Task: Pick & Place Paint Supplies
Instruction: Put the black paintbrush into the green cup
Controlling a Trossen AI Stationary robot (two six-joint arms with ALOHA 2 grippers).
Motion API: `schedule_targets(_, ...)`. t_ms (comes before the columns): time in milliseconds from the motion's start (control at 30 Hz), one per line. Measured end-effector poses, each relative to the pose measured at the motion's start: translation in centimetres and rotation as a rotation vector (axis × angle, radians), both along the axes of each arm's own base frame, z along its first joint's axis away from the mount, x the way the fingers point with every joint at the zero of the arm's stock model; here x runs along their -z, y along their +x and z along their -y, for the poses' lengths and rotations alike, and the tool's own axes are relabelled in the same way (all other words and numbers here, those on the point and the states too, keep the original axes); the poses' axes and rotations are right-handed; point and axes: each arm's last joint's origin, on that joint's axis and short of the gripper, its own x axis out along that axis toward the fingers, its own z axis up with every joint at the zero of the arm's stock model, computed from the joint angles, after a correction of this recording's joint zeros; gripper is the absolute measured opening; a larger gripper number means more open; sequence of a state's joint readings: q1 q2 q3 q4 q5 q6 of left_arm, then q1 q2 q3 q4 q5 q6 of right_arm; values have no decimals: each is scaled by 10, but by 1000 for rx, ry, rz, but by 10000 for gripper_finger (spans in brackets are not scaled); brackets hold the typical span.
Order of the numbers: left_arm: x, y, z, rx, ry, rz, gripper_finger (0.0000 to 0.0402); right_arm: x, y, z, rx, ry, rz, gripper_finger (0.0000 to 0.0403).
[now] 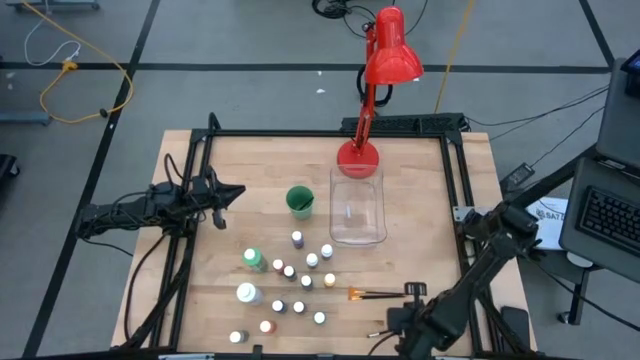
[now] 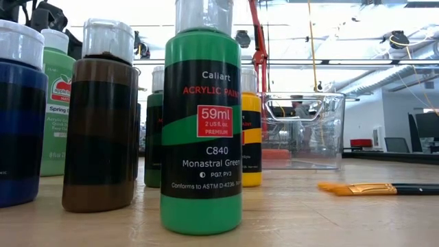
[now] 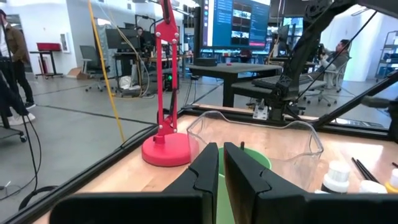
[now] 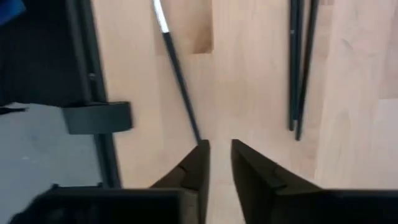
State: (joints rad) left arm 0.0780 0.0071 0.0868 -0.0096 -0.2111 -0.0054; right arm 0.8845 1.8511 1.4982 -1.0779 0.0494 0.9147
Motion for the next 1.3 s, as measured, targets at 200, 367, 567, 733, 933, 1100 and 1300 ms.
schedule_targets(200,-1,0,0,-1,12,2,26,11,10,-1,-35,23,-26,142)
schedule_targets(367,-1,0,0,-2,29,-3,26,25,15,-6,-66,92,-122,163)
schedule_targets(567,0,0,0,-2,27,-5,26,41,10,-9,-120,11,-176,161)
schedule_targets(733,0,0,0,-2,27,-7,26,52,9,-11,-177,-33,-129,160)
schedule_targets(933,0,0,0,-2,27,-9,26,69,6,-9,-188,9,-125,159)
schedule_targets(1100,0,0,0,-2,26,-11,26,81,2,-6,-194,46,-117,155)
schedule_targets(1300,0,0,0,-2,26,-11,26,102,-8,4,-190,35,-117,114)
